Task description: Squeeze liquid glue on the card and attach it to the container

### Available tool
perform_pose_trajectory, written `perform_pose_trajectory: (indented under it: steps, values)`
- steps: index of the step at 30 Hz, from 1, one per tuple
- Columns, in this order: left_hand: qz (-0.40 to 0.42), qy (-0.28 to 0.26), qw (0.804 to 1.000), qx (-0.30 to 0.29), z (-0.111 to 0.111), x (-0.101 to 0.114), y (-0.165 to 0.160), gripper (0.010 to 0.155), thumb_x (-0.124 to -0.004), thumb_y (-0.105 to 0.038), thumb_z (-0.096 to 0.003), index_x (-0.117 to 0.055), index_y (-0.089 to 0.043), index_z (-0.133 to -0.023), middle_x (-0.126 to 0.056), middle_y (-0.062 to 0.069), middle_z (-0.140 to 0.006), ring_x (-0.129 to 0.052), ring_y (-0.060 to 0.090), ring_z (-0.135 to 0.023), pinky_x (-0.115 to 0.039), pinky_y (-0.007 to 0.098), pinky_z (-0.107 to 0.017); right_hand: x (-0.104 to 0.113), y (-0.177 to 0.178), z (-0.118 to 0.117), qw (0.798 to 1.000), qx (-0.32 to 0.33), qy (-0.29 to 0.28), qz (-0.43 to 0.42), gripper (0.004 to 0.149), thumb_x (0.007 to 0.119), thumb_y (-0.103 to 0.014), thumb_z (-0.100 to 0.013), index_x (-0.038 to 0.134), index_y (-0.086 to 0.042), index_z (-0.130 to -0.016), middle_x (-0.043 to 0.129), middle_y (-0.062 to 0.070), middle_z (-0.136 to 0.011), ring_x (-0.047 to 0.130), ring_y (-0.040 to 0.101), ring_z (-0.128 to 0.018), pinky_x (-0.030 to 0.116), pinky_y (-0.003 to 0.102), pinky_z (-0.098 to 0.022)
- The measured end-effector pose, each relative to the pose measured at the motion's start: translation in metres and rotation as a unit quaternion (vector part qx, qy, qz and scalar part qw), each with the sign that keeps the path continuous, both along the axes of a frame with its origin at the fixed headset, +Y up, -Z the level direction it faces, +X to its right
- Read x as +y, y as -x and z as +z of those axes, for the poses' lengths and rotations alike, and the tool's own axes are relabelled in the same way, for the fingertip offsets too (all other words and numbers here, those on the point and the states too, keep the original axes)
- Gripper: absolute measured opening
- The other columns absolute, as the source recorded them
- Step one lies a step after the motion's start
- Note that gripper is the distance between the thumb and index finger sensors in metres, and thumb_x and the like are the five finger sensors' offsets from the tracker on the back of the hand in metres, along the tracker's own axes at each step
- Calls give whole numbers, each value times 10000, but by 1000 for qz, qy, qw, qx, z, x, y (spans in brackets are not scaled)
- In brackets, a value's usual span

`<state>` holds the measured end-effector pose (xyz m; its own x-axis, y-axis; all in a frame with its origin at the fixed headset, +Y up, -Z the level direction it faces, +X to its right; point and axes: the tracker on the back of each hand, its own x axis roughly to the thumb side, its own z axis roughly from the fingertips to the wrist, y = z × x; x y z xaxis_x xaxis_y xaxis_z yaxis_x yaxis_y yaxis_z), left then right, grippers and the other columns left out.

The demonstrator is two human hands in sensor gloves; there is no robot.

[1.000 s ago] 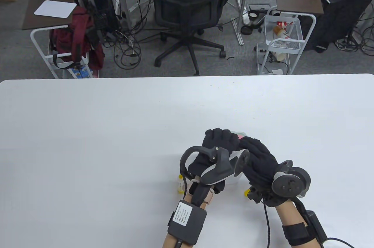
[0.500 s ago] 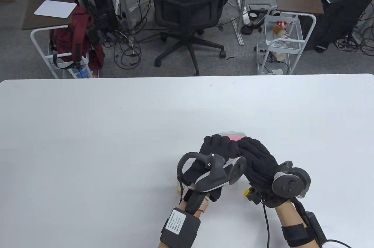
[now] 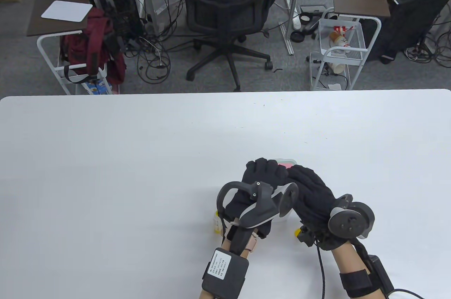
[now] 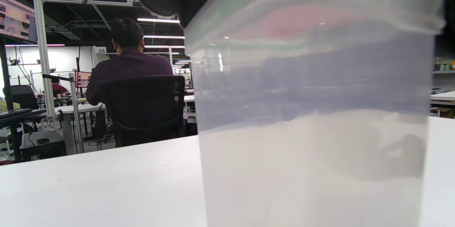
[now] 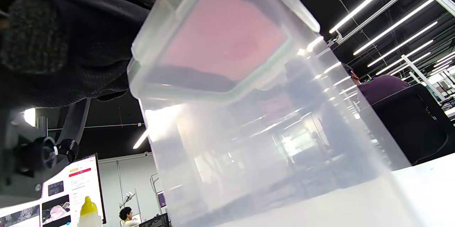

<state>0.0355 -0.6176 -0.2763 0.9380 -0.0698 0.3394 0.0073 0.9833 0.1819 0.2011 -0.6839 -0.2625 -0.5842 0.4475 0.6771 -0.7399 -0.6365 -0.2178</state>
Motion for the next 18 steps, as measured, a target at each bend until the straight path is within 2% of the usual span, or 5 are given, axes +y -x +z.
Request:
perform_pose_trajectory:
  steps: [18]
  values:
    - [10, -2, 1000, 7, 1, -2, 1, 457, -693, -379, -502, -726, -336, -956, -801, -101, -1032, -809, 191, -1005, -681, 379, -775, 0, 1, 0, 1000, 0, -1, -3, 437, 597, -414, -634, 775, -144, -928, 706, 53, -1048, 622, 344, -1021, 477, 507, -823]
